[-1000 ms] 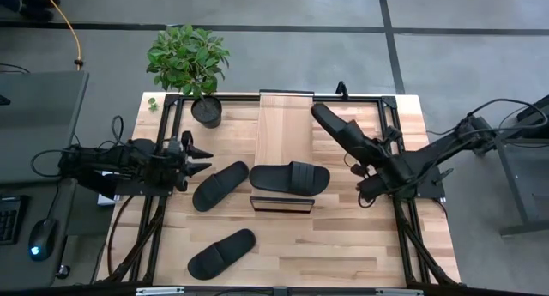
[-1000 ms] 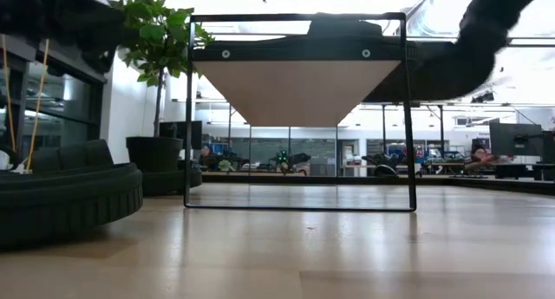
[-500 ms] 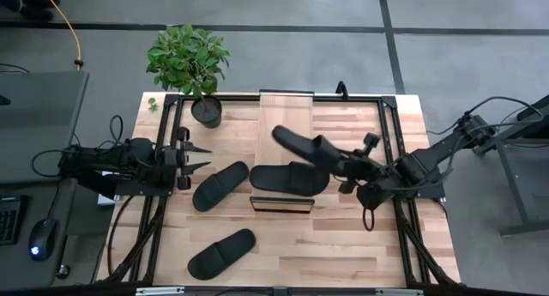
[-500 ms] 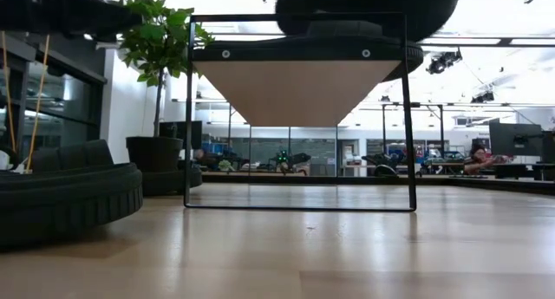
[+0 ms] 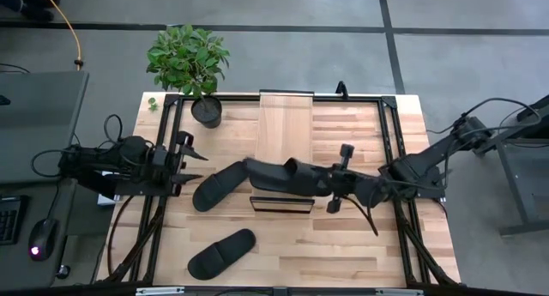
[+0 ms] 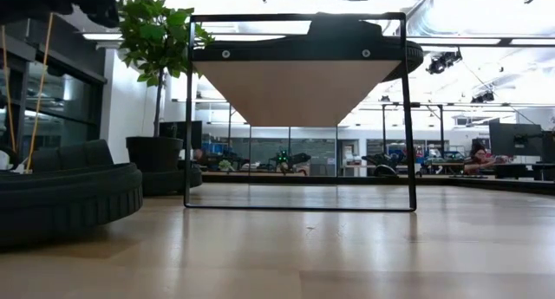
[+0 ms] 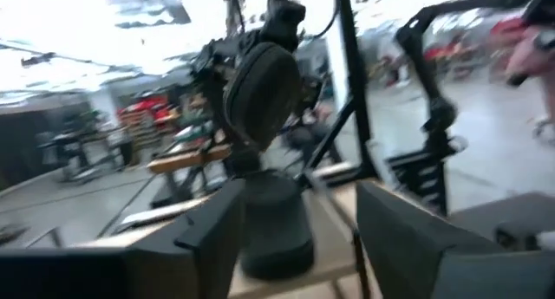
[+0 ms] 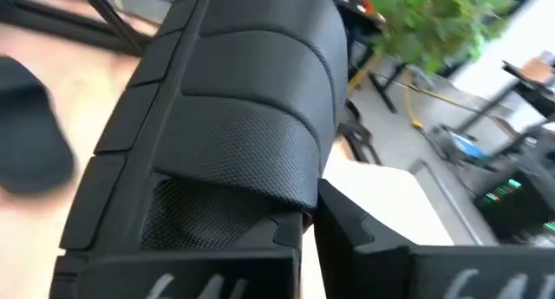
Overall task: Pick and place slides into the shelf
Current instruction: Put the black slide on the shelf
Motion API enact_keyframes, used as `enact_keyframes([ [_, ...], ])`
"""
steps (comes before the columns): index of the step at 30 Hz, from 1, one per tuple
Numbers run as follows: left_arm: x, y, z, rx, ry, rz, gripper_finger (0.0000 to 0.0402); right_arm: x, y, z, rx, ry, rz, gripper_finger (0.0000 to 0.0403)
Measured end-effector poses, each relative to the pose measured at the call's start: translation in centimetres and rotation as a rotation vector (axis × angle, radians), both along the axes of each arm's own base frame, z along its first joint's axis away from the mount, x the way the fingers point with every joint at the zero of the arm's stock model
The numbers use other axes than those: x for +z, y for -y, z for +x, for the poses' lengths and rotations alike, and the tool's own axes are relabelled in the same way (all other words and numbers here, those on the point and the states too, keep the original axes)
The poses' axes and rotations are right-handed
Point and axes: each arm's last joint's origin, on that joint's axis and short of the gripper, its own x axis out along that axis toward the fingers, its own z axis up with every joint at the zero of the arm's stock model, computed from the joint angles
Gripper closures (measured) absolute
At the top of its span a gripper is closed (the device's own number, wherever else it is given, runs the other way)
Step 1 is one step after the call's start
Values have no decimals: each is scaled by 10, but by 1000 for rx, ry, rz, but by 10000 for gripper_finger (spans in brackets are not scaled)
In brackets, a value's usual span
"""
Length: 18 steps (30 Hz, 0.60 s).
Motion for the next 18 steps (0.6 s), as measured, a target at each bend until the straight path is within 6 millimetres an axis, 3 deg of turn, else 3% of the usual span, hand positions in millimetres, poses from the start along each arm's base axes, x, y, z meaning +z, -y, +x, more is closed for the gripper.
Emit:
enact_keyframes([
  [6, -1, 0, 3, -3, -14, -12, 134, 0, -3, 18, 78, 53, 42, 403],
  [13, 1, 0, 16, -10, -16, -37, 144, -11, 3, 42, 134, 47, 76, 403],
  [18, 1, 0, 28, -41, -13, -34, 157, -12, 9, 47, 147, 50, 106, 403],
])
